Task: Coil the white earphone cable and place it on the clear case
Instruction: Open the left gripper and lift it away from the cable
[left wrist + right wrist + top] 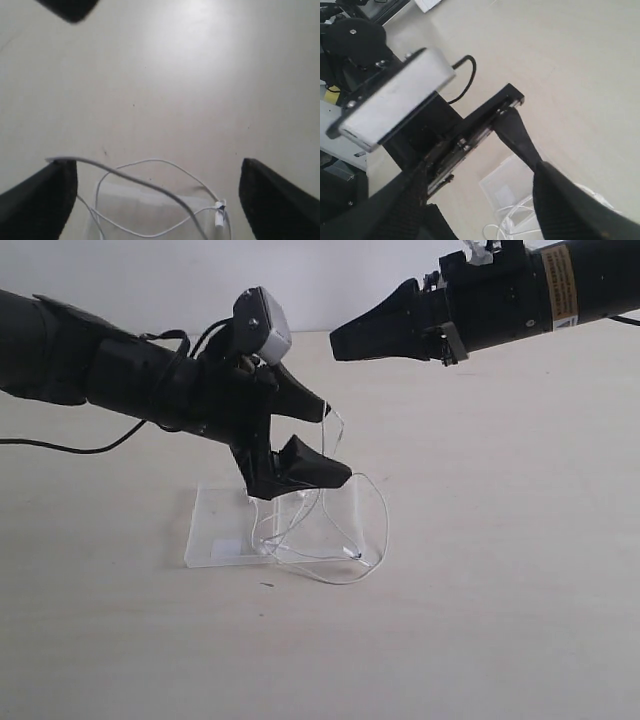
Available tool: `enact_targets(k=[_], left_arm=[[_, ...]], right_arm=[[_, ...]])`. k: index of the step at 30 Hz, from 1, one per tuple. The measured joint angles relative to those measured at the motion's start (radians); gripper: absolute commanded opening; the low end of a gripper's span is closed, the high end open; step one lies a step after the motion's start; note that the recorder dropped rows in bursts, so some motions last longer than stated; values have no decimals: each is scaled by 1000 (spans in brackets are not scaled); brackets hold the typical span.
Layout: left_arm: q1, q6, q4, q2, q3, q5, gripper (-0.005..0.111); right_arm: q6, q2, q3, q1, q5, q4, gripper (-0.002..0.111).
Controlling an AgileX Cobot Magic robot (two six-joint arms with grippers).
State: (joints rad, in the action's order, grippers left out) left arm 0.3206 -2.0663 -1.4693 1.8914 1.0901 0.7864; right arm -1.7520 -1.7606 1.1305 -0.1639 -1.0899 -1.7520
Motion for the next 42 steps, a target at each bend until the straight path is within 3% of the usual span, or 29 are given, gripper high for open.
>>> enact_targets(k=[3, 8, 11, 19, 29, 37, 42], left_arm=[[-36, 24, -19, -53, 0, 40, 83], [-116, 85, -19, -109, 0, 108, 62], [-157, 108, -19, -116, 0, 171, 54], [-188, 150, 78, -114, 0, 235, 54], [-188, 193, 128, -92, 0, 136, 54], [-188, 309, 312, -80, 0, 123, 78], [-188, 324, 303, -78, 0, 119, 79]], right_arm=[[-4, 0, 0, 0, 58, 0, 59], [-5, 0, 0, 0, 102, 0, 59], [-5, 0, 0, 0, 106, 0, 59], [-5, 0, 0, 0, 109, 0, 59], [-5, 0, 0, 0, 112, 0, 59], [-3, 0, -3, 15, 120, 0, 59], [9, 0, -3, 17, 123, 0, 59]])
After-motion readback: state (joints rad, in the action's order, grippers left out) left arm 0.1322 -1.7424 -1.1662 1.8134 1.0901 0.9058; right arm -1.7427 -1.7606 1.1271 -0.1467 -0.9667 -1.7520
